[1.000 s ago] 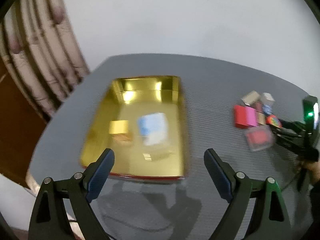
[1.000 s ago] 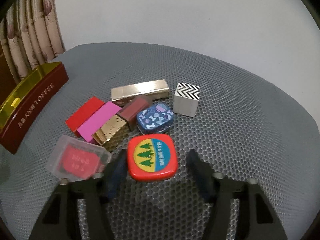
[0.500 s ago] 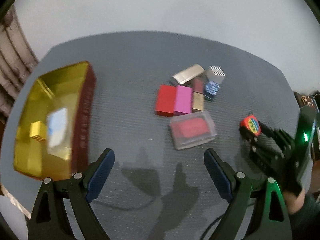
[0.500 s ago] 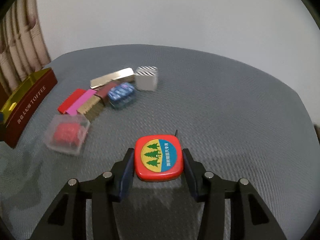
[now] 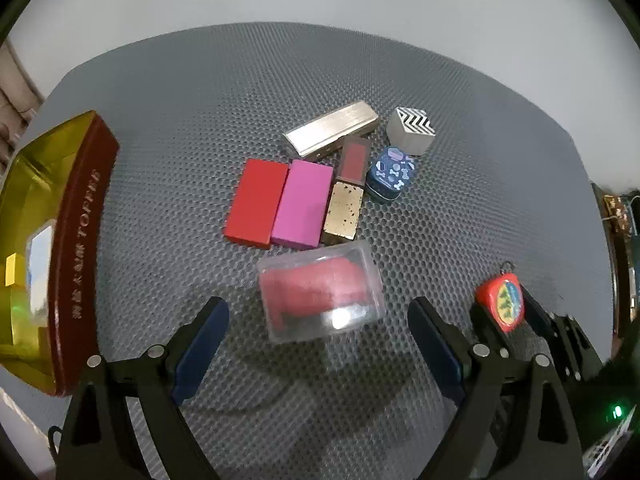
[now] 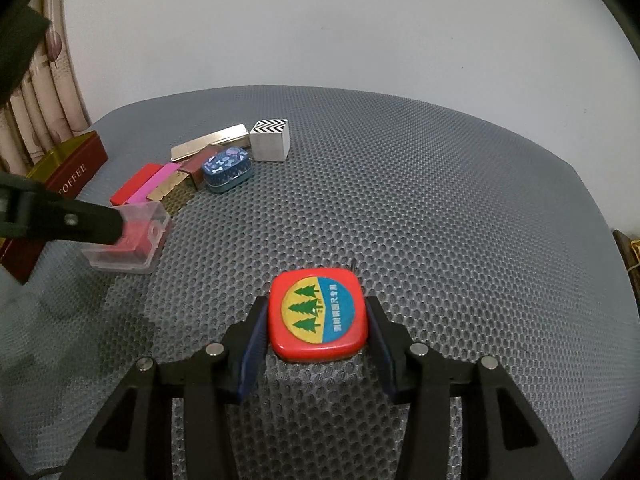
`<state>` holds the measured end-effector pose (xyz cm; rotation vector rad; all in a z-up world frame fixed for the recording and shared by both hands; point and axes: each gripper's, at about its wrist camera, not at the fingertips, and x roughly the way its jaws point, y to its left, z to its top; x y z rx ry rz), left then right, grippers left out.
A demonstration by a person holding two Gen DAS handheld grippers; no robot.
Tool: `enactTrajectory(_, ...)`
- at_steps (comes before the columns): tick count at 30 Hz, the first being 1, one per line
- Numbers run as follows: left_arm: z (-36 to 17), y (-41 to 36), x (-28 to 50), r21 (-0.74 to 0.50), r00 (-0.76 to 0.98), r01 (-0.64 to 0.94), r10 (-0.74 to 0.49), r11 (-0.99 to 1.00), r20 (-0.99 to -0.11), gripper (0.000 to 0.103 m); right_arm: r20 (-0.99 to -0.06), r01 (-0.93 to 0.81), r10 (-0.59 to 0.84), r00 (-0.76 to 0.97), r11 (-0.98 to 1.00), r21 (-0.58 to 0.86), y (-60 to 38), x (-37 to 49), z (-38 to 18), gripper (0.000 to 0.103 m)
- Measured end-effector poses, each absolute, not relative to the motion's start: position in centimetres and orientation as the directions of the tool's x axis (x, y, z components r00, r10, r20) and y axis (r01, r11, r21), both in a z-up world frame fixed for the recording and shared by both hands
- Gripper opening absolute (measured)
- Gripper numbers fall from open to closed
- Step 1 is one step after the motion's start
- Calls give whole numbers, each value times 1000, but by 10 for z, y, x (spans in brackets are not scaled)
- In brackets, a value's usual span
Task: Organize rigid objects
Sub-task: 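Grasp the red round tape measure with the right gripper while the left gripper grasps the clear red-item box, then carry the clear red-item box into the tin with the left gripper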
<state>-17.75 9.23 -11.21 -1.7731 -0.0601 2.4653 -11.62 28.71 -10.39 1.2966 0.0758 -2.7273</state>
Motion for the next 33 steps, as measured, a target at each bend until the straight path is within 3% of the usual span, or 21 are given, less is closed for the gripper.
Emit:
enactTrajectory(11, -133, 102, -190, -68, -274, -12, 69, -998, -959, 89, -774, 129, -91, -627, -992, 12, 311, -106, -97, 48)
enactTrajectory(15, -137, 105, -189, -69, -258, -19, 71, -997, -964, 70, -774, 129, -93, -627, -992, 15, 312, -105, -97, 48)
enactTrajectory(33, -106, 100, -160, -40, -319, -65, 59, -997, -946, 70, -774, 127, -91, -627, -992, 14, 311, -104, -98, 48)
